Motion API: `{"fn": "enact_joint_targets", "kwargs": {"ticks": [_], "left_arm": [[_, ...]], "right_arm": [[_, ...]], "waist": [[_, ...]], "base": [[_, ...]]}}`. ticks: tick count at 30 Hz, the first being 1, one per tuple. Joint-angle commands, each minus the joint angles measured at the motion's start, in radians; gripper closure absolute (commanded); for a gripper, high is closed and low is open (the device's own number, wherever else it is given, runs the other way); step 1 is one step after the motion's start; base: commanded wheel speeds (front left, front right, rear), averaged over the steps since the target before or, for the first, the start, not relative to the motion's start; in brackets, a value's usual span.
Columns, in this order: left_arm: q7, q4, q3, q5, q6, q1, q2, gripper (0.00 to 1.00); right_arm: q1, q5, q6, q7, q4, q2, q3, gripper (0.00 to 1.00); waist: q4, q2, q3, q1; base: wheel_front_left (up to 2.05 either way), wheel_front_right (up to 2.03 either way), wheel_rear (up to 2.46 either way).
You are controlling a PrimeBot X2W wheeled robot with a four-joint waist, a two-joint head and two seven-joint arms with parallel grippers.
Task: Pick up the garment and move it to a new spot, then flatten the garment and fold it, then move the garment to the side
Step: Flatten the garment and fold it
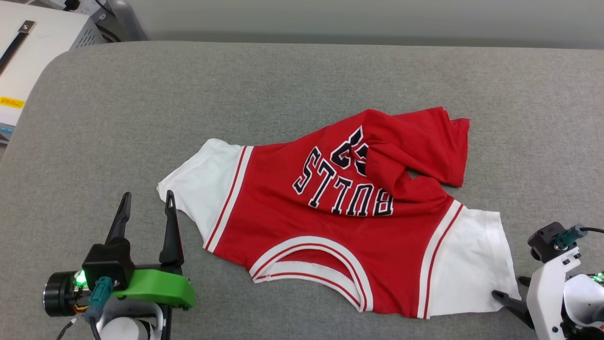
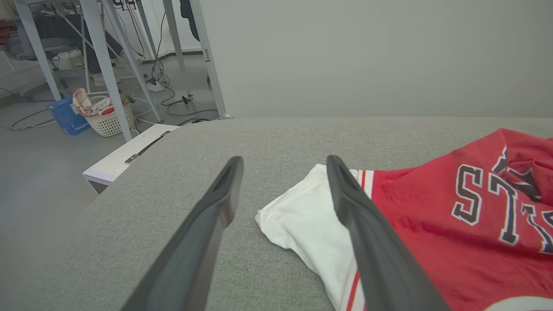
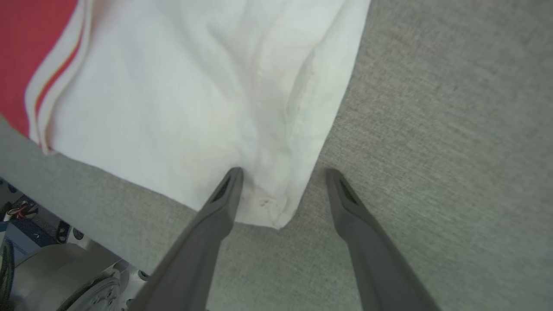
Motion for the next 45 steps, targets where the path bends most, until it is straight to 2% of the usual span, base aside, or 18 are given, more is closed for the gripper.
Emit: {"fn": "enact_joint_targets", "kwargs": {"ticks": [1,6,7,8,14,20,25,29,32,36,38,42,45], "left_arm": [[-0.006,0.008,0.011,0.016,-0.013,-0.003,-0.012,0.0],[-0.006,0.033,0.048,0.042,-0.05,-0.004,-0.039,0.0],[-0.006,0.041,0.058,0.046,-0.059,-0.003,-0.043,0.0],[-0.006,0.048,0.067,0.048,-0.066,-0.003,-0.045,0.0],[-0.006,0.094,0.118,0.053,-0.143,-0.032,-0.031,0.0],[0.014,0.147,0.125,0.055,-0.241,-0.134,0.053,0.0],[0.119,0.161,0.109,0.041,-0.318,-0.246,0.12,0.0],[0.264,0.172,0.084,0.001,-0.382,-0.334,0.166,0.0],[0.438,0.194,0.049,-0.076,-0.413,-0.388,0.183,0.0],[0.711,0.222,-0.012,-0.191,-0.429,-0.439,0.215,0.0],[0.814,0.221,-0.046,-0.231,-0.433,-0.461,0.236,0.0],[0.967,0.249,-0.096,-0.331,-0.435,-0.493,0.24,0.0],[1.035,0.296,-0.122,-0.388,-0.436,-0.511,0.231,0.0]], "right_arm": [[0.014,0.001,-0.001,-0.013,0.033,0.021,0.034,0.0],[0.011,0.037,-0.001,-0.084,0.09,0.058,0.102,0.0],[0.001,0.039,-0.001,-0.11,0.093,0.057,0.11,0.89],[-0.008,0.038,-0.001,-0.132,0.096,0.054,0.114,1.0],[-0.06,0.05,-0.001,-0.27,0.086,0.022,0.074,1.0],[-0.04,0.054,-0.001,-0.312,0.035,-0.033,-0.012,1.0],[0.011,0.051,-0.001,-0.309,0.002,-0.059,-0.083,1.0],[0.054,0.04,-0.001,-0.298,-0.027,-0.054,-0.122,1.0],[0.078,0.025,-0.001,-0.288,-0.045,-0.038,-0.143,1.0],[0.093,0.01,-0.001,-0.272,-0.063,-0.016,-0.163,1.0],[0.095,0.003,-0.001,-0.264,-0.073,-0.01,-0.17,1.0],[0.091,-0.008,-0.001,-0.252,-0.091,0.001,-0.185,1.0],[0.081,-0.017,-0.001,-0.244,-0.104,0.009,-0.189,1.0]], "waist": [[0.008,0.0,0.01,0.0],[0.004,0.0,0.009,0.0],[0.001,0.0,0.005,0.0],[-0.003,0.0,0.0,0.0],[-0.02,0.0,-0.038,0.0],[-0.027,0.0,-0.065,0.0],[-0.032,0.0,-0.067,0.0],[-0.042,0.0,-0.061,0.0],[-0.05,0.0,-0.055,0.0],[-0.059,0.0,-0.046,0.0],[-0.063,0.0,-0.04,0.0],[-0.068,0.0,-0.018,0.0],[-0.075,0.0,0.004,0.0]], "base": [[0.0,0.0,0.0],[0.0,0.0,0.0],[0.0,0.0,0.0],[0.0,0.0,0.0],[0.0,0.0,0.0],[0.0,0.0,0.0],[0.0,0.0,0.0],[0.0,0.0,0.0],[0.0,0.0,0.0],[0.0,0.0,0.0],[0.0,0.0,0.0],[0.0,0.0,0.0],[0.0,0.0,0.0]]}}
